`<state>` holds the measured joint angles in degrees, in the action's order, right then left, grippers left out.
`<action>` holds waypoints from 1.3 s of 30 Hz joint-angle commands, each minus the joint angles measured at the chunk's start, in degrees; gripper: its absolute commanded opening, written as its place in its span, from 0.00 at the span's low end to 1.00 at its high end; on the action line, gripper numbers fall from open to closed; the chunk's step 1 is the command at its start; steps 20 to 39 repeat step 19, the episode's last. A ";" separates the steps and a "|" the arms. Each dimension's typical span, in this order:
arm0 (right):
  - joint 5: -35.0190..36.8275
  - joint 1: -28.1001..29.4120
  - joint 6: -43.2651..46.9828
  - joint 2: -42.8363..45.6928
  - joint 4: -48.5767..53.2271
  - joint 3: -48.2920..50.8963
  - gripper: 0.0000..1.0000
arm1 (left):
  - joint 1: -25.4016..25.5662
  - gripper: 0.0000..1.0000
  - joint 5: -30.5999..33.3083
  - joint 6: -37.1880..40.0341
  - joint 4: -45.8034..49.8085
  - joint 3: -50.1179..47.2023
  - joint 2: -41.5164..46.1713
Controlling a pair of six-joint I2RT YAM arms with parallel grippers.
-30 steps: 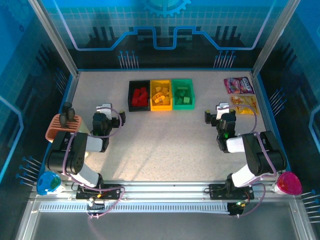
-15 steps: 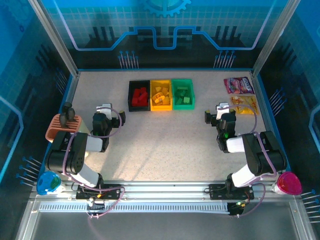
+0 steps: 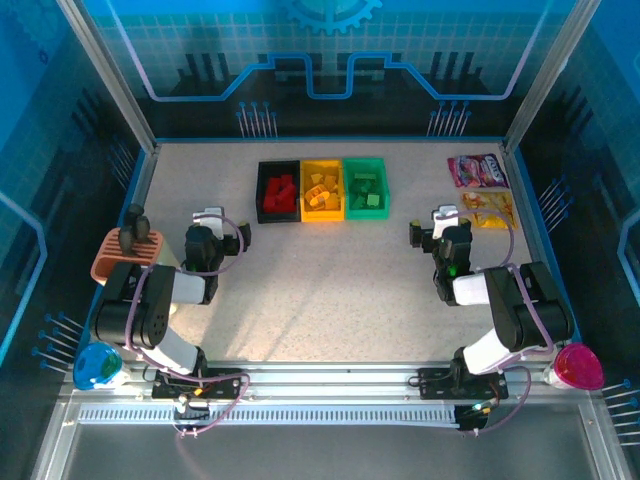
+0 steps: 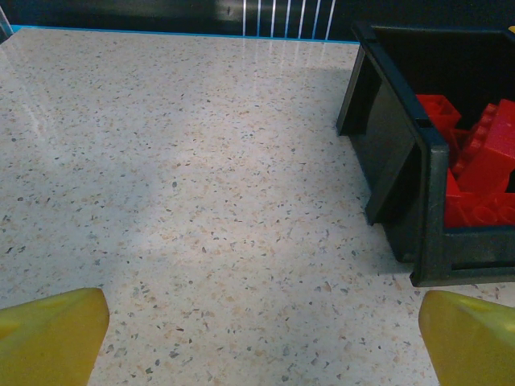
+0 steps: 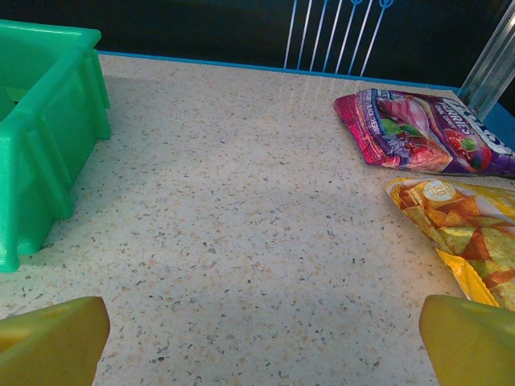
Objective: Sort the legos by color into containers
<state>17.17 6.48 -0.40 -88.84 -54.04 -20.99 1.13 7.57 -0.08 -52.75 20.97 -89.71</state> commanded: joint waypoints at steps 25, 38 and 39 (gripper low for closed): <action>-4.32 -0.64 0.48 0.27 0.38 -0.70 1.00 | -0.43 0.99 -2.12 0.08 0.01 1.17 0.76; -4.32 -0.64 0.48 0.27 0.38 -0.70 1.00 | -0.43 0.99 -2.12 0.08 0.01 1.17 0.76; -4.32 -0.64 0.48 0.27 0.38 -0.70 1.00 | -0.43 0.99 -2.12 0.08 0.01 1.17 0.76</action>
